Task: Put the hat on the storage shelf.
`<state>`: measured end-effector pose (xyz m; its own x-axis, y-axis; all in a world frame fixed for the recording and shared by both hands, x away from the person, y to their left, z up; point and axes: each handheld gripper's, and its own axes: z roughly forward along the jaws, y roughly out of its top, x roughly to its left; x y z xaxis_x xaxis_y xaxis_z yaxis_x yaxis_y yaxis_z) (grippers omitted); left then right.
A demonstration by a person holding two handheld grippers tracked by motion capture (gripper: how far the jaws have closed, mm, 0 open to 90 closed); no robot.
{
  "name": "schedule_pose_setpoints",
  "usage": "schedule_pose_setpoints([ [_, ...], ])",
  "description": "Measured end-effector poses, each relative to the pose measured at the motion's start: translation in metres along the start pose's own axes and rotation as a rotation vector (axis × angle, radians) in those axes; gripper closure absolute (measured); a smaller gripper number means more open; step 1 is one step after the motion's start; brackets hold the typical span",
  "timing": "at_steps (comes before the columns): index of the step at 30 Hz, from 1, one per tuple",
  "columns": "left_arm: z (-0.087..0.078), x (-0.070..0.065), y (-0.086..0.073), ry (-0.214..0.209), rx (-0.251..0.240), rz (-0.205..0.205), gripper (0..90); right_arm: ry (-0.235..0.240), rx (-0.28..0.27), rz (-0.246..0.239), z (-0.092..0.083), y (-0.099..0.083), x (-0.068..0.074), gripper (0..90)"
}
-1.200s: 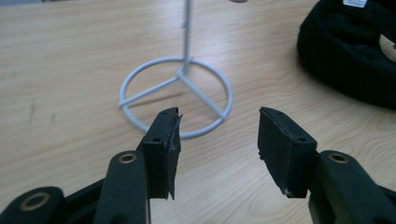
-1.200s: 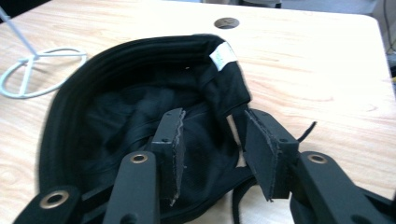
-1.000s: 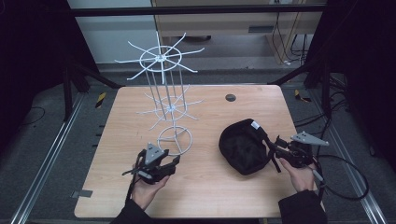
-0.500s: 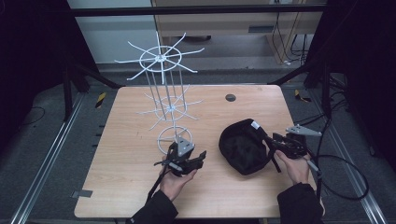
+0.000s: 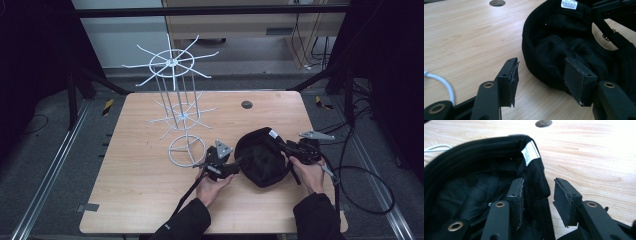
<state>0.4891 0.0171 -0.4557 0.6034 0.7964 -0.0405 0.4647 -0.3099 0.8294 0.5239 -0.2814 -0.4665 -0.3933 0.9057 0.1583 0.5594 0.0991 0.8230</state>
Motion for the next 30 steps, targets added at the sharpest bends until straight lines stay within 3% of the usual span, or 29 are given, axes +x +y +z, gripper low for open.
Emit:
schedule_pose_setpoints([
  [6, 0.018, 0.001, -0.001, -0.010, 0.056, -0.043, 53.2, 0.014, 0.022, 0.004, 0.009, -0.002, -0.003, 61.4],
  [9, 0.023, 0.002, -0.003, 0.005, 0.075, -0.043, 59.3, 0.034, 0.020, 0.004, 0.010, -0.002, -0.002, 72.9],
  [15, 0.026, 0.004, -0.006, 0.025, 0.100, -0.049, 66.2, 0.051, 0.004, -0.015, 0.004, 0.000, 0.002, 83.1],
  [20, 0.028, 0.008, -0.010, 0.031, 0.101, -0.055, 71.8, 0.072, -0.039, -0.067, -0.010, 0.007, 0.014, 84.2],
  [24, 0.028, 0.012, -0.013, 0.037, 0.090, -0.067, 76.6, 0.111, -0.109, -0.122, -0.028, 0.013, 0.029, 84.5],
  [29, 0.028, 0.017, -0.014, 0.044, 0.065, -0.085, 79.0, 0.172, -0.177, -0.179, -0.045, 0.020, 0.048, 84.7],
  [30, 0.029, 0.019, -0.014, 0.048, 0.056, -0.087, 79.0, 0.200, -0.185, -0.206, -0.049, 0.022, 0.057, 84.7],
])
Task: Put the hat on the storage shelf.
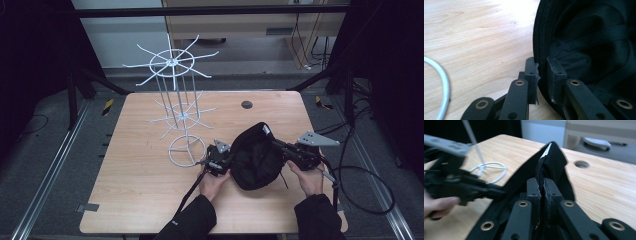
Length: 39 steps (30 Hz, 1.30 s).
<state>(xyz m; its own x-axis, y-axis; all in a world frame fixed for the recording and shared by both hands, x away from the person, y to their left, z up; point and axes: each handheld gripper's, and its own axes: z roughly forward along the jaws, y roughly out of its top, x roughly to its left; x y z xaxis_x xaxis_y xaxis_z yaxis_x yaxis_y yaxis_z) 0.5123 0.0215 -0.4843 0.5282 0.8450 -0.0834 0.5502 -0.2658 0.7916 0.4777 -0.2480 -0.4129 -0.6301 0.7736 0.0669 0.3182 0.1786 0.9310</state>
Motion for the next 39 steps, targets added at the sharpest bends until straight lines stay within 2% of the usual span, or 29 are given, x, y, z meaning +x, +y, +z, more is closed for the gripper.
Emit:
schedule_pose_setpoints([
  [2, 0.001, 0.001, 0.000, 0.001, -0.002, -0.003, 79.0, 0.009, -0.004, -0.018, 0.000, 0.001, 0.003, 84.8],
  [4, 0.003, 0.003, -0.001, -0.002, -0.010, -0.010, 79.0, 0.053, -0.009, -0.060, -0.004, 0.003, 0.019, 84.8],
  [5, 0.003, 0.003, -0.001, -0.002, -0.010, -0.010, 79.0, 0.053, -0.009, -0.060, -0.004, 0.003, 0.019, 84.8],
  [6, 0.004, 0.003, -0.002, -0.006, -0.023, -0.014, 79.0, 0.078, -0.015, -0.070, -0.006, 0.003, 0.025, 84.8],
  [10, 0.005, 0.003, -0.002, -0.015, -0.034, -0.022, 79.0, 0.113, -0.015, -0.081, -0.007, 0.000, 0.034, 84.8],
  [16, 0.009, 0.007, -0.003, -0.027, -0.025, -0.025, 77.7, 0.176, 0.010, -0.103, -0.004, -0.012, 0.049, 84.9],
  [23, 0.016, 0.010, -0.005, -0.070, -0.039, -0.021, 73.6, 0.219, 0.050, -0.122, 0.002, -0.020, 0.062, 84.8],
  [26, 0.016, 0.013, -0.004, -0.091, -0.022, -0.031, 67.3, 0.222, 0.070, -0.132, 0.005, -0.023, 0.066, 84.8],
  [28, 0.012, 0.015, -0.004, -0.117, -0.023, -0.043, 57.8, 0.213, 0.089, -0.143, 0.007, -0.026, 0.068, 84.8],
  [30, 0.007, 0.017, -0.004, -0.123, -0.023, -0.024, 53.7, 0.205, 0.098, -0.143, 0.007, -0.027, 0.068, 84.8],
  [31, 0.000, 0.018, -0.003, -0.128, -0.019, -0.003, 48.7, 0.191, 0.106, -0.140, 0.007, -0.028, 0.068, 84.8],
  [33, -0.005, 0.018, -0.003, -0.128, -0.020, 0.009, 45.2, 0.179, 0.111, -0.142, 0.008, -0.028, 0.068, 84.8],
  [36, -0.023, 0.018, -0.002, -0.148, -0.023, 0.032, 41.3, 0.169, 0.122, -0.145, 0.008, -0.030, 0.068, 84.8],
  [37, -0.029, 0.017, -0.001, -0.157, -0.036, 0.020, 40.9, 0.164, 0.128, -0.150, 0.008, -0.030, 0.068, 84.7],
  [39, -0.042, 0.015, 0.000, -0.170, -0.056, 0.036, 40.6, 0.162, 0.132, -0.151, 0.009, -0.031, 0.068, 84.8],
])
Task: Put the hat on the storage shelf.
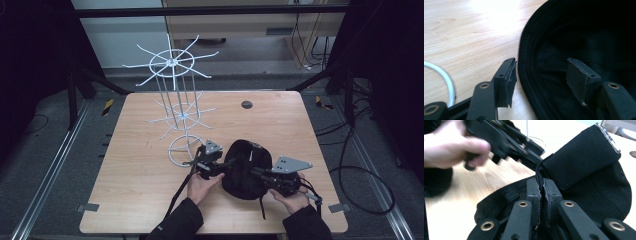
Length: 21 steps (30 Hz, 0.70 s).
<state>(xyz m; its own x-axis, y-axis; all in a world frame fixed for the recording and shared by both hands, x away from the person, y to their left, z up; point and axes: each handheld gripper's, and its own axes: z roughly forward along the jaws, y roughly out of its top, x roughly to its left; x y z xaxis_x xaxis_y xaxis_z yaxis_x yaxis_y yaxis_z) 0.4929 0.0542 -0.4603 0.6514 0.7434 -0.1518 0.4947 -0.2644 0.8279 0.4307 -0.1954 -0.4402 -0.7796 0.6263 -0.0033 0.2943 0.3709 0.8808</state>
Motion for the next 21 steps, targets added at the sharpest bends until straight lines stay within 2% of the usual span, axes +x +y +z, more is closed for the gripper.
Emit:
schedule_pose_setpoints([
  [2, -0.012, -0.005, 0.003, -0.016, -0.027, 0.022, 40.5, -0.004, 0.007, -0.007, 0.000, 0.000, 0.000, 84.7],
  [3, -0.022, -0.011, 0.006, -0.028, -0.059, 0.034, 40.5, -0.003, 0.008, -0.009, 0.000, 0.000, 0.001, 84.7],
  [8, -0.034, -0.019, 0.017, -0.060, -0.107, 0.045, 40.6, -0.004, 0.016, -0.023, 0.001, 0.000, 0.003, 84.7],
  [10, -0.034, -0.024, 0.025, -0.080, -0.123, 0.032, 40.6, -0.003, 0.018, -0.027, 0.001, 0.000, 0.004, 84.7],
  [14, -0.033, -0.031, 0.035, -0.098, -0.137, 0.032, 40.6, -0.001, 0.018, -0.030, 0.001, 0.000, 0.004, 84.7],
  [18, -0.027, -0.042, 0.044, -0.111, -0.130, 0.052, 40.3, 0.006, 0.018, -0.031, 0.002, 0.000, 0.005, 84.7],
  [21, -0.019, -0.047, 0.048, -0.121, -0.124, 0.037, 40.3, 0.009, 0.018, -0.034, 0.002, 0.001, 0.006, 84.7],
])
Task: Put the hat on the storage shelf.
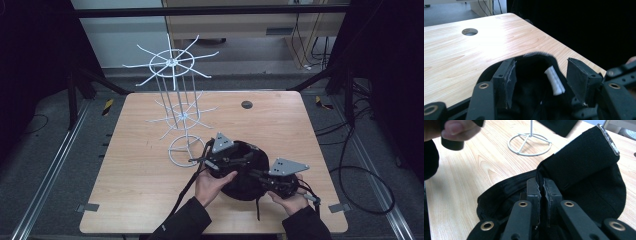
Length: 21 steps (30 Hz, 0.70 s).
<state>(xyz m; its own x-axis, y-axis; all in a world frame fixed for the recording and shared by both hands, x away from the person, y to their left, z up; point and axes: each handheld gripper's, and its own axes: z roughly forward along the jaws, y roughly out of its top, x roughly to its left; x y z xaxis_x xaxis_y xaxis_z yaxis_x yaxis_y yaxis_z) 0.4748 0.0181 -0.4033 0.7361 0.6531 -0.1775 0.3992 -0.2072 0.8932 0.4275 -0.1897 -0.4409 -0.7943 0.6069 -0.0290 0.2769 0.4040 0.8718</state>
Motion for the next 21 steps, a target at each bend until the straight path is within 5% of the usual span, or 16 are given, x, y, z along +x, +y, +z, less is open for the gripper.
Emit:
schedule_pose_setpoints([
  [10, 0.022, 0.000, -0.002, 0.013, 0.079, -0.029, 45.4, 0.020, -0.004, -0.021, 0.002, 0.001, 0.003, 84.5],
  [14, 0.022, 0.000, -0.002, -0.009, 0.107, -0.061, 56.9, 0.022, -0.001, -0.021, 0.004, 0.001, 0.004, 84.4],
  [16, 0.022, -0.001, -0.002, -0.034, 0.123, -0.071, 70.3, 0.020, 0.004, -0.028, 0.005, 0.001, 0.005, 84.3],
  [21, 0.021, -0.002, -0.002, -0.042, 0.132, -0.072, 78.1, 0.023, 0.002, -0.022, 0.006, 0.000, 0.006, 83.8],
])
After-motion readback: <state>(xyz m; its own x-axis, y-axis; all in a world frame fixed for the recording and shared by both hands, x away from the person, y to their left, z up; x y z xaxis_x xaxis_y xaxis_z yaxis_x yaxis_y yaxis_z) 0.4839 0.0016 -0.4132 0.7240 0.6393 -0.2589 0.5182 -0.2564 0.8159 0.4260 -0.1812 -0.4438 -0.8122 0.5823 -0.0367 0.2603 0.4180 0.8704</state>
